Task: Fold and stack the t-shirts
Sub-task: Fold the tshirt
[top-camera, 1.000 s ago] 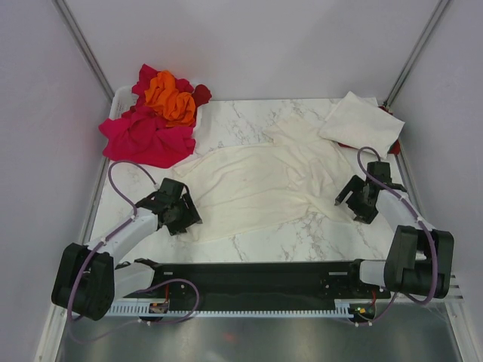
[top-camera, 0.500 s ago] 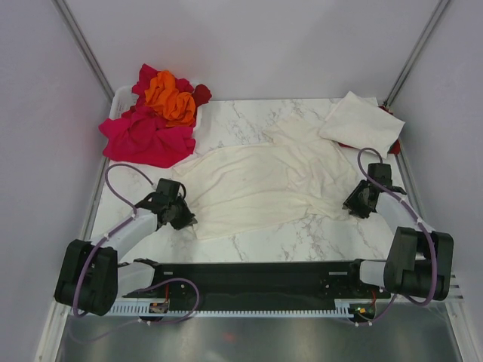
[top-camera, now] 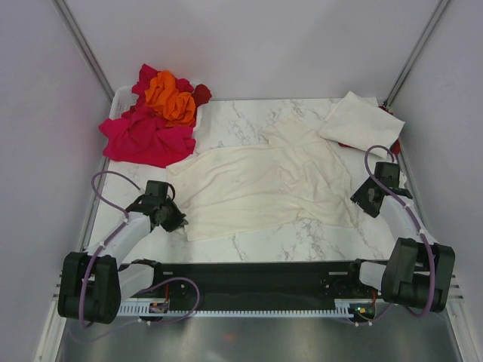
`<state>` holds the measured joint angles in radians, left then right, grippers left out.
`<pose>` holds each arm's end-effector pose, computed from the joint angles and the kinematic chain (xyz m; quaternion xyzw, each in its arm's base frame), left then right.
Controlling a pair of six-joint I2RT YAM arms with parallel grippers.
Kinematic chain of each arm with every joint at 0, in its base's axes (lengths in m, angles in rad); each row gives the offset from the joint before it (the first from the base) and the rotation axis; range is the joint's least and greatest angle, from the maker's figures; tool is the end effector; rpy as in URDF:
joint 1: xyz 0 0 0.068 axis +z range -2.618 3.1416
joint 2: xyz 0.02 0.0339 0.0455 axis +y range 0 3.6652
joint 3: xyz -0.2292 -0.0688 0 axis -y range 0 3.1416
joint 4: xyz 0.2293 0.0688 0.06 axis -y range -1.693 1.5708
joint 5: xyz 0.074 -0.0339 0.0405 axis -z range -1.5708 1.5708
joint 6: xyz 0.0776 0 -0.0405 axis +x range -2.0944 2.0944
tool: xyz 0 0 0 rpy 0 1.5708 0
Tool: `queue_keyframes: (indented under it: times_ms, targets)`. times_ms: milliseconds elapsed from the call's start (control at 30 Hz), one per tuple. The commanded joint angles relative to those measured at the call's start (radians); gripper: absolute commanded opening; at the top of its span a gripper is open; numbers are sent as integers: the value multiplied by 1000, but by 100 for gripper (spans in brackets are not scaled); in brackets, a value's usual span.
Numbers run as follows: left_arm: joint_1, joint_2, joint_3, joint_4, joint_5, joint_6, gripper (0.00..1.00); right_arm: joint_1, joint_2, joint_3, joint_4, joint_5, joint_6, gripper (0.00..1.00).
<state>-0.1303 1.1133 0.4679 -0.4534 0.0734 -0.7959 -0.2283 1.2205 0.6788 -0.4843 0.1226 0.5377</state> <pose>0.2044 -0.0325 0.0943 -0.3093 0.9211 -0.1363 0.1931 0.2385 -0.0651 0.1328 0.3745 0.8855 -0.0169 0.2744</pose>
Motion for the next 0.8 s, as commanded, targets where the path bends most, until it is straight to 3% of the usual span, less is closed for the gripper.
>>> queue_keyframes:
  times_ms: [0,300,400,433,767]
  targets:
    - [8,3,15,-31,-6,-9,2,-2,-42,-59,19,-106,22,55]
    - [9,-17,15,-30,-15,-8,2,-2,43,-133,113,-253,38,43]
    - [11,-17,17,-30,-20,-6,2,-2,63,-133,134,-227,33,17]
    - [11,-18,17,-30,-20,-6,2,-2,63,-127,139,-215,31,0]
    - [12,2,87,-102,17,14,2,-98,-117,15,33,63,18,0]
